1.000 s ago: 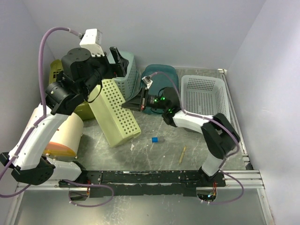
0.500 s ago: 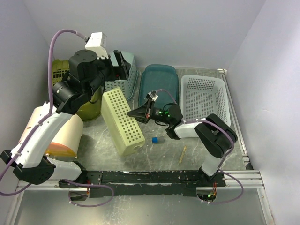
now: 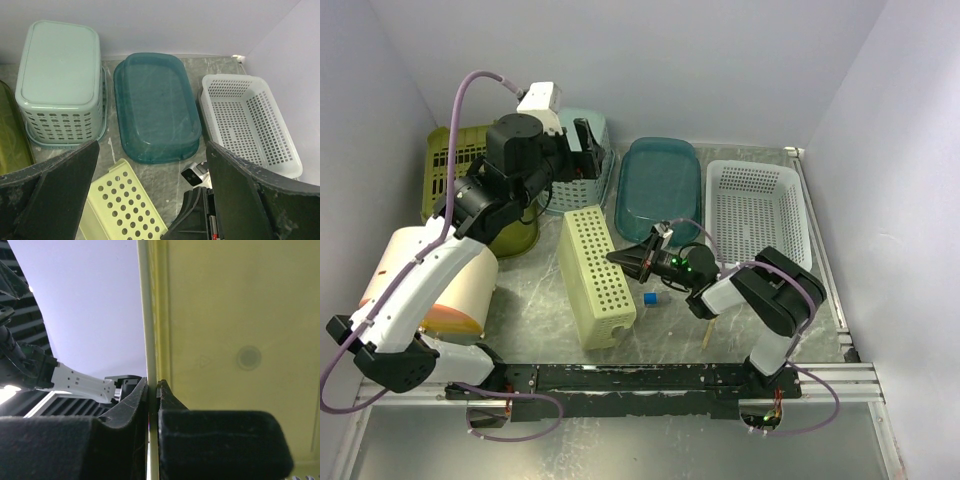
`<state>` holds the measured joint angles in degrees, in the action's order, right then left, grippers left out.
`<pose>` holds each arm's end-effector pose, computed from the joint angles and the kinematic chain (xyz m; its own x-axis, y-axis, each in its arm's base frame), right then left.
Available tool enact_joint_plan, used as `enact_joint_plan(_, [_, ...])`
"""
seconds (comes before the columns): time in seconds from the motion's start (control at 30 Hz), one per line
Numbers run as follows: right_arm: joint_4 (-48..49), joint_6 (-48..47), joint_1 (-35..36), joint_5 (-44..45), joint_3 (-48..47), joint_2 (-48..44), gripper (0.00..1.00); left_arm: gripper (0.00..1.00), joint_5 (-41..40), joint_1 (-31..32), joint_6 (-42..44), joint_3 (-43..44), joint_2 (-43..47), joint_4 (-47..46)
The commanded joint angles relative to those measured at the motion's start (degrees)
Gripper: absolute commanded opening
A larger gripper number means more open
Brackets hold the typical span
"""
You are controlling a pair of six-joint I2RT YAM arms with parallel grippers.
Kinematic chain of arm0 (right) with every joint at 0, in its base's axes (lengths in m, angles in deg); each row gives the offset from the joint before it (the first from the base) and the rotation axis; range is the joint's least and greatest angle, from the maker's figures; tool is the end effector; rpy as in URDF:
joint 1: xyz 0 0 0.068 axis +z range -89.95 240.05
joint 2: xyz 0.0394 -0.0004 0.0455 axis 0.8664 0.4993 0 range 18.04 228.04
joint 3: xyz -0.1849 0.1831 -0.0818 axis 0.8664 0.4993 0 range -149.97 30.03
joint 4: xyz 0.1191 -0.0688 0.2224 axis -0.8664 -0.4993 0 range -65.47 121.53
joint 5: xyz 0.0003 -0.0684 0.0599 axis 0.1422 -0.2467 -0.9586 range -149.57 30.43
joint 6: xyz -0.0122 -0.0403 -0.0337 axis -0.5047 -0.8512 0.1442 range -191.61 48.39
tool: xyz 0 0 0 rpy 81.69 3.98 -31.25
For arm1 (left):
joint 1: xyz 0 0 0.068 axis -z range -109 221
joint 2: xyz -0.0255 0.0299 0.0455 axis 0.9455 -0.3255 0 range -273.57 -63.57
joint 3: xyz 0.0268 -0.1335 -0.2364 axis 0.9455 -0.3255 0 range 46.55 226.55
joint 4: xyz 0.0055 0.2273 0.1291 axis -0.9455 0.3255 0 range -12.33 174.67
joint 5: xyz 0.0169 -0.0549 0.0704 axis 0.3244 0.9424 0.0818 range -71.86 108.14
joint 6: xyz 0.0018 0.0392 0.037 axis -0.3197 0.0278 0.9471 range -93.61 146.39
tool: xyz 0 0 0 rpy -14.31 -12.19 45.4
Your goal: Turn the large container upside down
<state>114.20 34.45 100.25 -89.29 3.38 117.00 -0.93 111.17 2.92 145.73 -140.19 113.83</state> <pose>0.2145 0.2046 0.1779 -0.9346 0.3029 0.1865 0.1261 -0.2080 0.9700 0.2113 -0.1631 0.4944 -0.3110 -0.2301 -0.9221 0.2650 0.9108 -0.3166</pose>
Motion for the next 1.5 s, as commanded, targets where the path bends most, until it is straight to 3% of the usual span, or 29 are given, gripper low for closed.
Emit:
enact_joint_plan(0.0, [6.3,3.3,0.1,3.2,2.6,3.6,0.00,1.00,1.1,-0.4,-0.5,-1.3,-0.4,-2.4])
enact_joint_plan(0.27, [-4.9,-3.1,0.2,2.9,4.8,4.5,0.02,1.00,1.7,-0.4,-0.7,-3.1,-1.0,-3.2])
enact_joint_plan(0.37, [-12.1,-7.4,0.1,3.0,4.3,2.3,0.14,1.00,2.1,-0.4,-0.6,-3.1,-1.5,-3.5])
enact_joint_plan(0.43, [-19.2,-11.8,0.1,2.3,2.1,0.3,0.29,1.00,2.4,-0.5,-0.5,-3.0,-1.8,-3.7])
enact_joint_plan(0.53, [-38.7,-22.4,0.1,1.9,-4.2,-2.9,0.49,1.00,3.2,-0.5,-0.3,-2.8,-2.5,-3.9])
enact_joint_plan(0.67, [-62.8,-37.0,0.1,4.1,-14.8,-3.5,0.57,1.00,4.5,-0.5,-0.1,-3.8,-2.7,-4.6])
enact_joint_plan(1.03, [-93.2,-62.3,0.6,15.4,-31.7,-6.2,0.83,0.99,5.9,-0.4,1.3,-3.1,-5.5,-5.2])
enact_joint_plan(1.13, [-98.5,-68.0,0.4,19.9,-34.7,-9.3,0.83,0.99,5.3,-0.4,1.5,-1.9,-6.3,-4.9])
enact_joint_plan(1.27, [-104.6,-74.6,-0.3,35.3,-36.9,-15.8,0.90,1.00,2.5,-0.7,2.3,-0.4,-6.7,-4.3])
enact_joint_plan(1.47, [-112.5,-79.8,-7.4,51.4,-39.8,-17.8,0.93,1.00,5.3,-4.3,1.4,-0.3,-6.8,-4.0])
